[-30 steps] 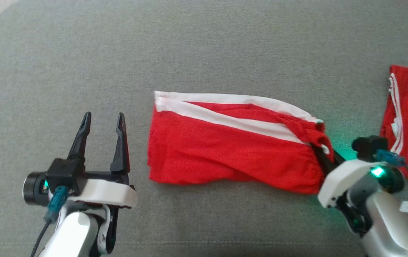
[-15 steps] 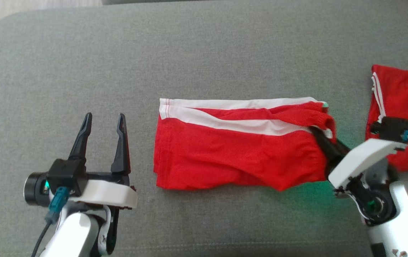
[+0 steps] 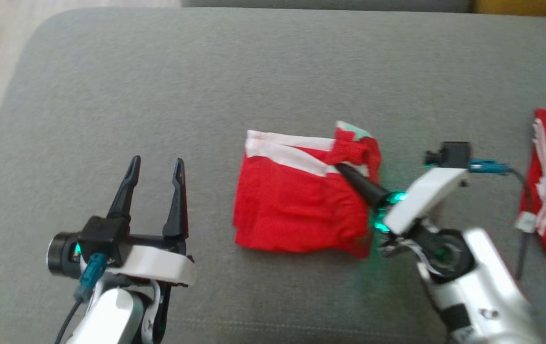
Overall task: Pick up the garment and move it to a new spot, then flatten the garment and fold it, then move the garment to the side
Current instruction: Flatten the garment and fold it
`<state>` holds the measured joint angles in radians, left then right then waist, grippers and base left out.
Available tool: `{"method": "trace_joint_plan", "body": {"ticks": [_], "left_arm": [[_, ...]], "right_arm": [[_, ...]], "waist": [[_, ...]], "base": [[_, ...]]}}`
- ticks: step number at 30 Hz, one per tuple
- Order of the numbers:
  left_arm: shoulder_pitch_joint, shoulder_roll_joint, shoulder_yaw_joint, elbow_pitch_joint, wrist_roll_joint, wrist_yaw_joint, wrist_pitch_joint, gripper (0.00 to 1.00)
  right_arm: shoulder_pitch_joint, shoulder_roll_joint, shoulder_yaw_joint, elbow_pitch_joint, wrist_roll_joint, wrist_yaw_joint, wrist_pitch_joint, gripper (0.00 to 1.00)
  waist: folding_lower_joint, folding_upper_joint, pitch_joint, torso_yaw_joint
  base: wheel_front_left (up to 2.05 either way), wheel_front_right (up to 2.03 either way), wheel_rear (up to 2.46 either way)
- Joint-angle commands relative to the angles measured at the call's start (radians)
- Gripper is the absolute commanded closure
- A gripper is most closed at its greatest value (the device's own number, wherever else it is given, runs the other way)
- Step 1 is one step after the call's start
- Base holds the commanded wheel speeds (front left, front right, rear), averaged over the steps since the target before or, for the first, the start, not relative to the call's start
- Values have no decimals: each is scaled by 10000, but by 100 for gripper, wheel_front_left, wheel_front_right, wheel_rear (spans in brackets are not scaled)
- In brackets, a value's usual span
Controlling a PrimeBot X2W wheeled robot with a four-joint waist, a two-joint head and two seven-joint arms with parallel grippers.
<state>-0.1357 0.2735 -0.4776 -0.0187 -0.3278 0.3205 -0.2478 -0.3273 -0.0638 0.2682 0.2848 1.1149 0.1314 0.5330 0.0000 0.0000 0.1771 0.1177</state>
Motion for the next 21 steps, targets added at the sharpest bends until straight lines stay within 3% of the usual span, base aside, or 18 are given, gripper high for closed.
{"method": "trace_joint_plan", "body": {"ticks": [1,5,10,11,12,21], "left_arm": [[-362,75,300,-252,14,-22,-39,0],[-407,0,209,-191,0,-61,-49,0],[-455,-103,166,-162,-2,-52,-69,0],[-461,-112,171,-156,-5,-54,-74,0],[-467,-117,182,-148,-8,-54,-78,0],[-506,-111,287,-99,13,-36,-107,0]], "right_arm": [[-563,130,502,-93,247,-7,-356,100],[-1328,132,1858,954,970,-7,-1445,100],[-2120,133,3079,2315,1056,-7,-2579,98],[-2235,134,3254,2560,1071,-7,-2768,67],[-2335,134,3412,2765,1108,-7,-2935,0],[-3079,107,4478,2679,609,-7,-4938,0]], "waist": [[0,0,69,295],[0,0,175,696],[0,0,329,977],[0,0,359,994],[0,0,389,997],[0,0,450,557]], "base": [[0,0,0],[0,0,0],[0,0,0],[0,0,0],[0,0,0],[0,0,0]]}}
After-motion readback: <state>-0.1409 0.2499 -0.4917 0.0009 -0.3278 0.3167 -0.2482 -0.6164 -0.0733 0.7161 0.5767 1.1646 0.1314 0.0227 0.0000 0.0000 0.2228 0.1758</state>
